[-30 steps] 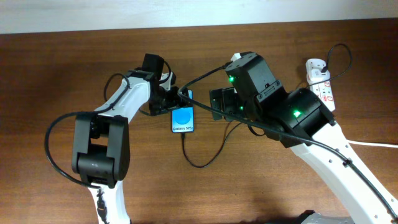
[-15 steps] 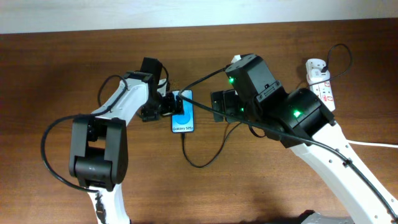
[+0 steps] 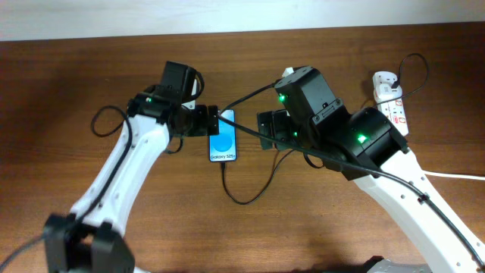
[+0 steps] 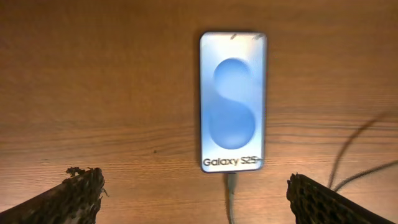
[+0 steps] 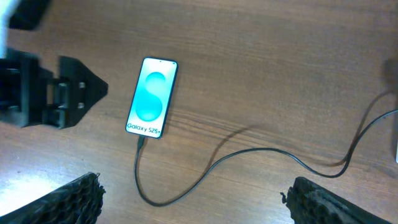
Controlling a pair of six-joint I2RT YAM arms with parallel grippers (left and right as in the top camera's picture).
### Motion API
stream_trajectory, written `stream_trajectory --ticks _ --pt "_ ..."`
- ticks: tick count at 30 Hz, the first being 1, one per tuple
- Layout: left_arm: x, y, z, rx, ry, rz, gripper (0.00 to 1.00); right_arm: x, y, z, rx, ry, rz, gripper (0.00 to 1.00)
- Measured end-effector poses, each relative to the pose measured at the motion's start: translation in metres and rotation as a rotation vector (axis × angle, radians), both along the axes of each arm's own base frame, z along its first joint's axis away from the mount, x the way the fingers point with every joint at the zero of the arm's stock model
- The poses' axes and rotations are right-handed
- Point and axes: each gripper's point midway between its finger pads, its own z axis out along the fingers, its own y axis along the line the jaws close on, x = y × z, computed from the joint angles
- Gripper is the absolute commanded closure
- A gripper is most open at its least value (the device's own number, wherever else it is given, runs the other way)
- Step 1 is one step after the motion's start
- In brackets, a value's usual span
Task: Plug charger to phone and switch on socket
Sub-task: 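Withdraw the left gripper down-left and move the right gripper toward the power strip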
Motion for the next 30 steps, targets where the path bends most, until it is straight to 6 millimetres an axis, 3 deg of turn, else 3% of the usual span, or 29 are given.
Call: stream_trajectory --ticks 3,8,15,18,24,26,30 --pt "-0.009 0.000 0.048 0.014 -0.137 -0.003 0.01 -0.002 -0.002 -0.002 -0.008 0.011 0.000 0.02" --pt "-0.024 0.031 0.105 0.059 -0.299 0.064 0.01 -0.004 -0.003 -0.003 -0.013 0.018 0.000 0.02" --pt "-0.018 0.104 0.105 0.093 -0.280 0.217 0.01 -0.011 -0.007 -0.009 -0.037 0.053 0.001 0.02" --pt "-0.027 0.111 0.122 0.091 -0.330 0.209 0.01 -0.011 -0.008 -0.009 -0.039 0.055 -0.001 0.02" --pt "-0.093 0.123 0.199 0.120 -0.564 0.198 0.01 -0.011 -0.008 -0.009 -0.038 0.054 0.000 0.02" --pt "-0.118 0.131 0.210 0.150 -0.597 0.222 0.01 -0.011 -0.008 -0.009 -0.038 0.055 0.000 0.02" --pt "-0.166 0.141 0.207 0.187 -0.577 0.242 0.01 -0.008 -0.005 -0.007 -0.028 0.040 0.001 0.02"
